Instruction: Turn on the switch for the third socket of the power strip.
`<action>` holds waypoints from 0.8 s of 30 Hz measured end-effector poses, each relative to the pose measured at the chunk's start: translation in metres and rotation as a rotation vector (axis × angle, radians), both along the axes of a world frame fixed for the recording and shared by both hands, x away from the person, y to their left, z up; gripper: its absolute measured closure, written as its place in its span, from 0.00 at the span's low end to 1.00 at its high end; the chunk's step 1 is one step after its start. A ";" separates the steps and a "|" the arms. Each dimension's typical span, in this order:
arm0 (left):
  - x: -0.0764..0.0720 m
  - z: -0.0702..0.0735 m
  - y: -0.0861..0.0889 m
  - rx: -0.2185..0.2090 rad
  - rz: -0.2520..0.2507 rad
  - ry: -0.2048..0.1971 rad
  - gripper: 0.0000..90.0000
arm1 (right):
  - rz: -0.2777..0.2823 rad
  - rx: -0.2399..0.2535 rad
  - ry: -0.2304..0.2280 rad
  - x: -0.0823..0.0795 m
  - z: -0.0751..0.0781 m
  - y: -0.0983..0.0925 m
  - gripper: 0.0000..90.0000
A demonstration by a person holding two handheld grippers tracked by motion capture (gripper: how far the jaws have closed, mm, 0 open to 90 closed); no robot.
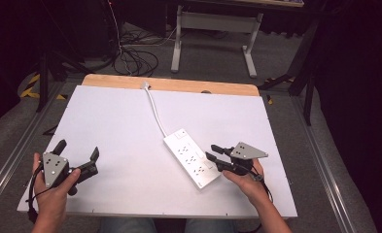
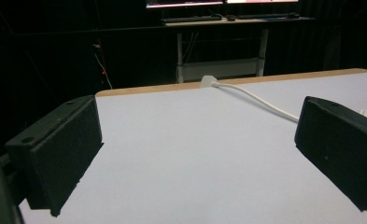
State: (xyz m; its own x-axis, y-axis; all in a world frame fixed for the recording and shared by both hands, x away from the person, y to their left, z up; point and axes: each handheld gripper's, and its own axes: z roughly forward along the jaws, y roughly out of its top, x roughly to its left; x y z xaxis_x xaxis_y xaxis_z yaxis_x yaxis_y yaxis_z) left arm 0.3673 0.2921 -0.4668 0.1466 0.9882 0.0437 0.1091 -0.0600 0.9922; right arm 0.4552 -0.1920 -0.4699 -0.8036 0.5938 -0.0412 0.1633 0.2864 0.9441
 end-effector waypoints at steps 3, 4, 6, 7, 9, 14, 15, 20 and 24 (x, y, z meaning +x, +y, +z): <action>0.000 0.000 0.000 0.000 0.000 0.000 0.01 | -0.006 0.001 0.002 -0.001 0.000 -0.001 0.67; 0.000 0.000 0.000 0.001 0.000 0.000 0.01 | -0.004 0.006 0.002 -0.001 0.001 -0.001 0.66; 0.000 0.000 0.000 0.001 0.000 0.000 0.01 | -0.007 0.011 -0.001 -0.002 0.001 -0.001 0.65; 0.000 0.000 0.000 0.000 0.000 0.000 0.01 | -0.004 0.017 -0.001 -0.002 0.002 -0.002 0.64; 0.000 0.000 0.000 -0.001 0.000 0.000 0.01 | -0.007 0.031 -0.003 -0.002 0.002 -0.003 0.63; 0.000 0.000 0.000 -0.001 0.001 -0.001 0.01 | -0.022 0.046 0.006 -0.003 0.003 -0.006 0.58; 0.000 0.000 0.001 -0.002 0.001 -0.001 0.01 | -0.024 0.048 0.008 -0.003 0.003 -0.007 0.58; 0.000 0.000 0.001 -0.005 0.001 -0.001 0.01 | -0.027 0.065 0.006 -0.005 0.002 -0.013 0.54; 0.000 0.000 0.000 -0.006 0.001 -0.001 0.01 | -0.043 0.072 -0.005 -0.007 0.003 -0.016 0.52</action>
State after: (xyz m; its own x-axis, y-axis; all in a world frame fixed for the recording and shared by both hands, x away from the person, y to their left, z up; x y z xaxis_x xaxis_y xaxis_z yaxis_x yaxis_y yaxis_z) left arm 0.3674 0.2926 -0.4666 0.1455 0.9886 0.0377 0.1079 -0.0538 0.9927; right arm 0.4487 -0.2081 -0.4664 -0.7774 0.6290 -0.0009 0.1695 0.2109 0.9627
